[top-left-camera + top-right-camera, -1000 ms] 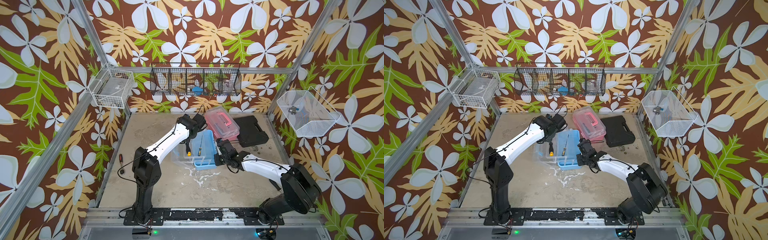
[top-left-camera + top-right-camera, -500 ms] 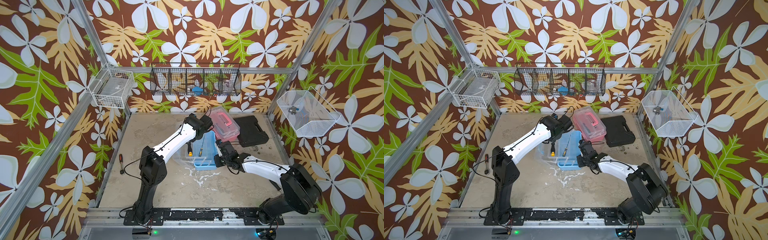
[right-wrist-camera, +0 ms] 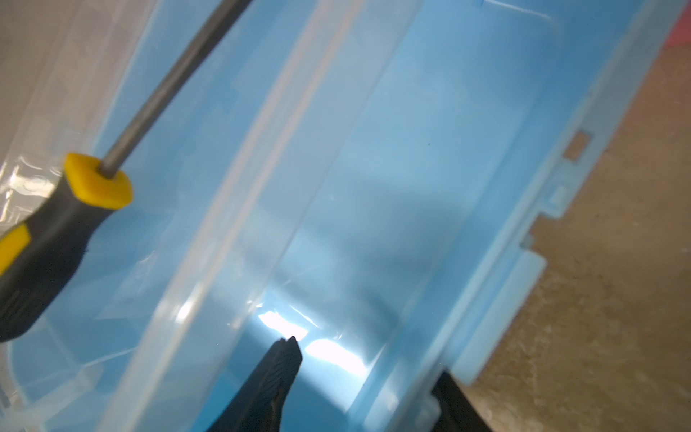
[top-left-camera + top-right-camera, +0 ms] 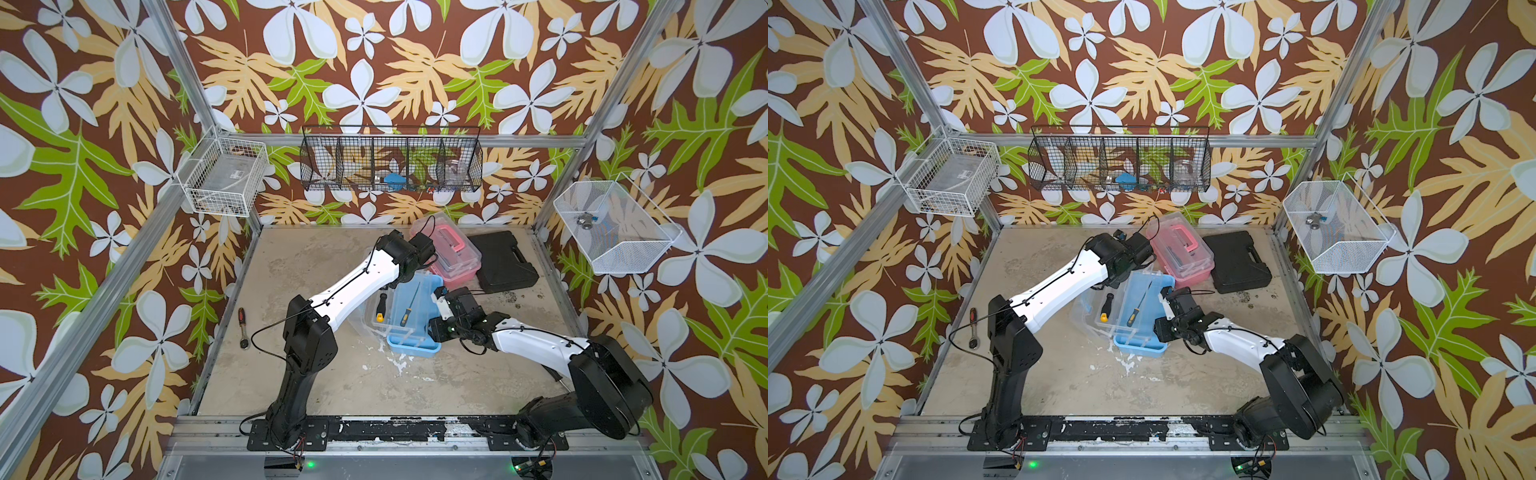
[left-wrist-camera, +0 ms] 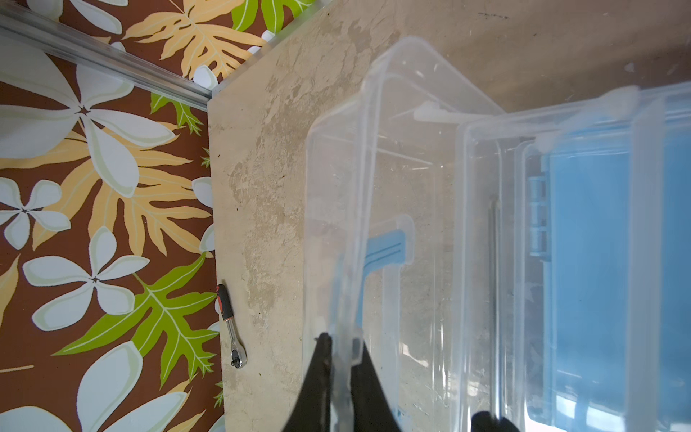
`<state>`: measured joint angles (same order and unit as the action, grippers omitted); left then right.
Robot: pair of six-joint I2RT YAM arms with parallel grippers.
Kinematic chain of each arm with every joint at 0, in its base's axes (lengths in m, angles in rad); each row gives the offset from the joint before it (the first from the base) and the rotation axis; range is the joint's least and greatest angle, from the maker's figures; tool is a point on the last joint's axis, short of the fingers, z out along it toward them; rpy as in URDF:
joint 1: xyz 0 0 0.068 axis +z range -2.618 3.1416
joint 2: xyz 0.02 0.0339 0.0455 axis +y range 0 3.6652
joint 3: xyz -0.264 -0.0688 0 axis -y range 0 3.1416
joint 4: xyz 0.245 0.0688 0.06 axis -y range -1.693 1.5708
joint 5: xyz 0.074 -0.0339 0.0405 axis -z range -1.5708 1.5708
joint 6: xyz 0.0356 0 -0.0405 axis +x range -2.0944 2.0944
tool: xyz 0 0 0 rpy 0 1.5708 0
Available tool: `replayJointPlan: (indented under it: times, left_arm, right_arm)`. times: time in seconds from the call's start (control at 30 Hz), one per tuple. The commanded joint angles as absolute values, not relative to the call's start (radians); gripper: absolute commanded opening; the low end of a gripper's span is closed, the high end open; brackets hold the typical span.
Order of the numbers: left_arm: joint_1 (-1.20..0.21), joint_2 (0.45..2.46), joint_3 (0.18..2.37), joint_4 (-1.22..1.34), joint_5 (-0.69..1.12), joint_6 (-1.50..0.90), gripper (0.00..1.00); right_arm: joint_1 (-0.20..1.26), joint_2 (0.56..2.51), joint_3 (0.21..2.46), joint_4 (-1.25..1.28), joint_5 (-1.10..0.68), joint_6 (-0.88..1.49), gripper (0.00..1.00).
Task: Close toolboxes
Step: Close the toolbox lid.
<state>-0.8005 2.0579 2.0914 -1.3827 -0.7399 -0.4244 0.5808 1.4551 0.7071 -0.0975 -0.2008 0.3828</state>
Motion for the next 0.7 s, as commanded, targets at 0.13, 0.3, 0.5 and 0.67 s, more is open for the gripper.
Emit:
replayJointPlan:
  times: [0.13,0.3,0.5,0.67]
  left_arm:
    - [-0.861,2.077,2.115,-1.324,-0.499,-0.479,0.0]
    - [-0.899,2.112,2.142,-1.317,-0.448,-0.499,0.0]
    - [-0.936,2.138,2.166,-1.317,-0.425,-0.525,0.05]
    - [-0.956,2.139,2.187,-1.324,-0.426,-0.548,0.15]
  right_arm:
    - [0.583,1.456,0.696,0.064,-0.305,0.384,0.52]
    - [0.583,1.453,0.695,0.059,-0.292,0.38,0.52]
    - [0.579,1.441,0.68,0.064,-0.281,0.381,0.55]
    - [0.577,1.421,0.661,0.085,-0.288,0.386,0.57]
